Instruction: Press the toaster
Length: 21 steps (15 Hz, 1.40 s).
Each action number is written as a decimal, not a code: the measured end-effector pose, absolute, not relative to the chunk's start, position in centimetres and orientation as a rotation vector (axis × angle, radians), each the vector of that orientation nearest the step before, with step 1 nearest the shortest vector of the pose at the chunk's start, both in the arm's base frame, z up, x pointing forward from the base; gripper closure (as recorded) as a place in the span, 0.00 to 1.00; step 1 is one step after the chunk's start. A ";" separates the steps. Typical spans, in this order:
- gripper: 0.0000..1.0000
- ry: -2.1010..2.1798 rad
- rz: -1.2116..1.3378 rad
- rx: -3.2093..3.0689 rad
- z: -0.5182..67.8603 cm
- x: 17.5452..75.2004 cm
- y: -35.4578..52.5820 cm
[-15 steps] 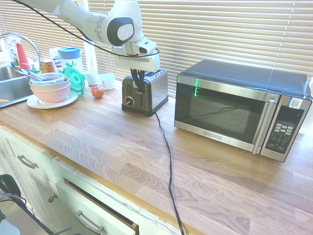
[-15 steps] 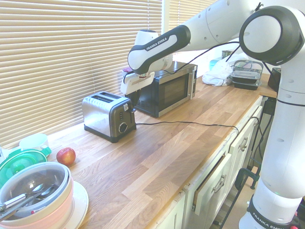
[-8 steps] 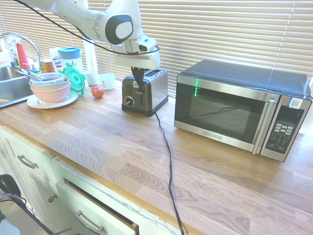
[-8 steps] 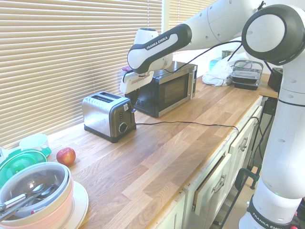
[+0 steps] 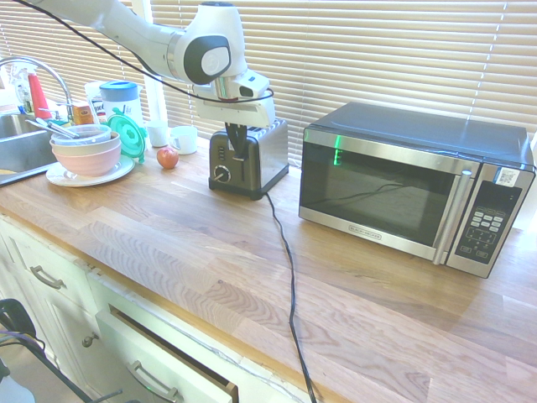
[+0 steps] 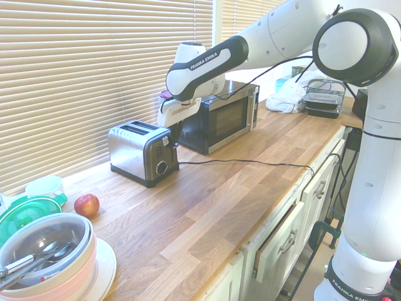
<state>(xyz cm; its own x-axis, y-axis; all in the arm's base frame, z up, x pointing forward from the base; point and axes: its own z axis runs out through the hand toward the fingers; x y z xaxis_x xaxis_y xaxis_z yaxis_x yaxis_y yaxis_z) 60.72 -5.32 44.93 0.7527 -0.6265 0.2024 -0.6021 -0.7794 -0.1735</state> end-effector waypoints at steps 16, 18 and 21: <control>1.00 1.037 -0.266 -2.854 39.7 62.3 -5.2; 1.00 1.037 -0.267 -2.852 39.7 62.3 -5.3; 1.00 1.032 -0.307 -2.842 40.3 61.8 -5.8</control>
<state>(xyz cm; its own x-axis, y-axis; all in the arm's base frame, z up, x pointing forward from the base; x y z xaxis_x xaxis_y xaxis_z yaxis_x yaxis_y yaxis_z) 61.83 -5.76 40.27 0.7496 -0.6437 0.1540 -0.6230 -0.7648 -0.1639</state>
